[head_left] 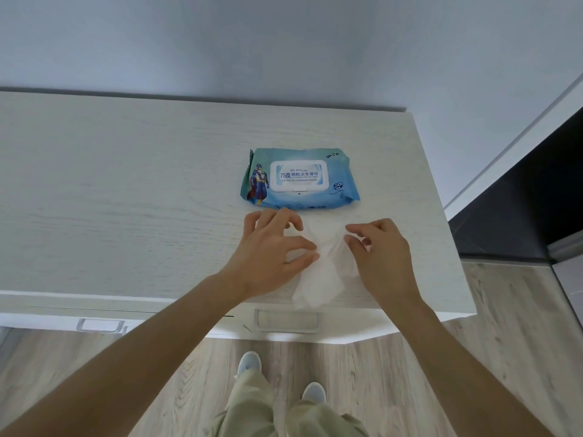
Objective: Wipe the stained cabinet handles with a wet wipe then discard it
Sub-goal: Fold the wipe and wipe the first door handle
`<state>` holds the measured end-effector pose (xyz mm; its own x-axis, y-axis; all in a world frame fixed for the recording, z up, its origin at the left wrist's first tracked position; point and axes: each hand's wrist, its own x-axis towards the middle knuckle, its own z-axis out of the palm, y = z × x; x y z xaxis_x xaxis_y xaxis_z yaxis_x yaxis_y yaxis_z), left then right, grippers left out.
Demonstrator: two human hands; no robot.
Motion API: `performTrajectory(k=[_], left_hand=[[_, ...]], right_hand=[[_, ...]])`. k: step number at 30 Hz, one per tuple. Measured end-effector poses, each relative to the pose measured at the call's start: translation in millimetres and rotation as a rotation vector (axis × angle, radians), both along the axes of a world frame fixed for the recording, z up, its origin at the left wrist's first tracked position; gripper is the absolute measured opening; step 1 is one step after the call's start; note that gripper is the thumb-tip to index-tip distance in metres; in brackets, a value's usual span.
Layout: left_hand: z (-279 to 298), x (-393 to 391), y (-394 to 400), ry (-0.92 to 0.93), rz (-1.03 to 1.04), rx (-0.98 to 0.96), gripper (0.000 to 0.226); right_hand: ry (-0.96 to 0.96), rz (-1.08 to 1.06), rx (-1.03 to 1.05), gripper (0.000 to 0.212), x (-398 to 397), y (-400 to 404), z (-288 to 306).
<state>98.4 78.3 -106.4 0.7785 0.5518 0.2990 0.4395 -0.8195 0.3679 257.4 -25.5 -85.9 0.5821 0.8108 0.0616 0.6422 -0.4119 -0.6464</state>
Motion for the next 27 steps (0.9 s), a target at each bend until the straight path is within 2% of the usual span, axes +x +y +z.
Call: performTrajectory(k=[2,5,9,12,15,17,19,21,24,26,27], left_hand=[[-3,-1,-1,0.038,-0.002,0.025,0.048],[2,3,-6,0.108,0.109,0.005,0.065],[1,8,-3,0.242,0.168,-0.011,0.052],[1,5,-3,0.193,0.155,-0.088,0.05],[-1,-2,-3,0.191,0.139,-0.085,0.052],[-3,-5,-1,0.139,0.124,-0.068,0.05],[-2,-5,1,0.091,0.065,-0.043,0.053],[-2,-3,5,0.131,-0.013,-0.033,0.057],[-5,-5,10,0.215,-0.029,0.032,0.051],[-8,-8,7,0.192,-0.022,0.047,0.049],[-8,-8,6,0.156,-0.01,0.047,0.046]], right_hand=[[0.002,-0.002,-0.019,0.028,-5,1,0],[-0.037,0.021,-0.111,0.034,-10,0,-3],[-0.045,0.079,-0.106,0.023,-4,2,-2],[-0.087,0.093,-0.073,0.023,13,12,11],[-0.108,0.013,-0.007,0.029,25,24,25],[-0.21,-0.027,0.061,0.03,20,23,26],[-0.272,0.068,0.096,0.022,11,18,19],[-0.225,0.166,-0.031,0.023,5,11,8],[-0.184,0.235,-0.205,0.045,9,-2,-7],[-0.175,0.288,-0.196,0.048,12,-9,-14],[-0.175,0.3,-0.137,0.04,12,-11,-16]])
